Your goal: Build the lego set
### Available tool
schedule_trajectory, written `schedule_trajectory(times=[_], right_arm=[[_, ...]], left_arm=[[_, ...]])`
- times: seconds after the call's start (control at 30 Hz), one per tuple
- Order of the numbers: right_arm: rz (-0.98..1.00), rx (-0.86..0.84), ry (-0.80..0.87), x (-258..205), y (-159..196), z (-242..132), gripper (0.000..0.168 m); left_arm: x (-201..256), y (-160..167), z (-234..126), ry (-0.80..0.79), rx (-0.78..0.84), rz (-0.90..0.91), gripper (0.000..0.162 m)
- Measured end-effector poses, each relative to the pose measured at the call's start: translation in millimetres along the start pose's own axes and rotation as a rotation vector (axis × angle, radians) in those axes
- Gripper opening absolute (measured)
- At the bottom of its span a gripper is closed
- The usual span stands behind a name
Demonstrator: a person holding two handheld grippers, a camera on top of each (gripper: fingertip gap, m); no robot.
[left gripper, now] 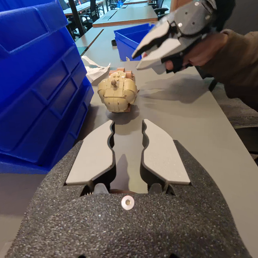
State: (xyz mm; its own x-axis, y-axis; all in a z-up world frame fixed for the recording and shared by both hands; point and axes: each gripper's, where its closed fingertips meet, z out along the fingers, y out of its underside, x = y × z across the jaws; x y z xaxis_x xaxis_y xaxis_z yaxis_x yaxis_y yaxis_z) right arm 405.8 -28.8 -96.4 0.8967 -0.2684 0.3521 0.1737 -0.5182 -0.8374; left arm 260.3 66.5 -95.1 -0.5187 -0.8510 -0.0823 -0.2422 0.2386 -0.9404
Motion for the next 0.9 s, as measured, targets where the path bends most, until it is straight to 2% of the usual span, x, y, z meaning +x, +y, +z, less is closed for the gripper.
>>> schedule_trajectory(times=[0.2, 0.5, 0.67, 0.9], right_arm=[[-0.053, -0.030, 0.029, -16.3, 24.1, 5.4, 0.032], [-0.220, -0.005, 0.143, -20.7, 11.9, 17.7, 0.045], [-0.304, -0.038, 0.161, -23.4, 15.4, 25.4, 0.048], [-0.361, -0.064, 0.164, -17.8, 17.3, 28.4, 0.048]], left_arm=[[-17.2, -18.4, 29.2, -0.057, -0.021, -0.061, 0.044], [-27.2, -31.8, 92.5, -0.076, -0.163, 0.024, 0.064], [-27.1, -37.6, 109.1, -0.032, -0.269, 0.068, 0.071], [-26.4, -35.2, 123.5, 0.034, -0.453, 0.108, 0.072]])
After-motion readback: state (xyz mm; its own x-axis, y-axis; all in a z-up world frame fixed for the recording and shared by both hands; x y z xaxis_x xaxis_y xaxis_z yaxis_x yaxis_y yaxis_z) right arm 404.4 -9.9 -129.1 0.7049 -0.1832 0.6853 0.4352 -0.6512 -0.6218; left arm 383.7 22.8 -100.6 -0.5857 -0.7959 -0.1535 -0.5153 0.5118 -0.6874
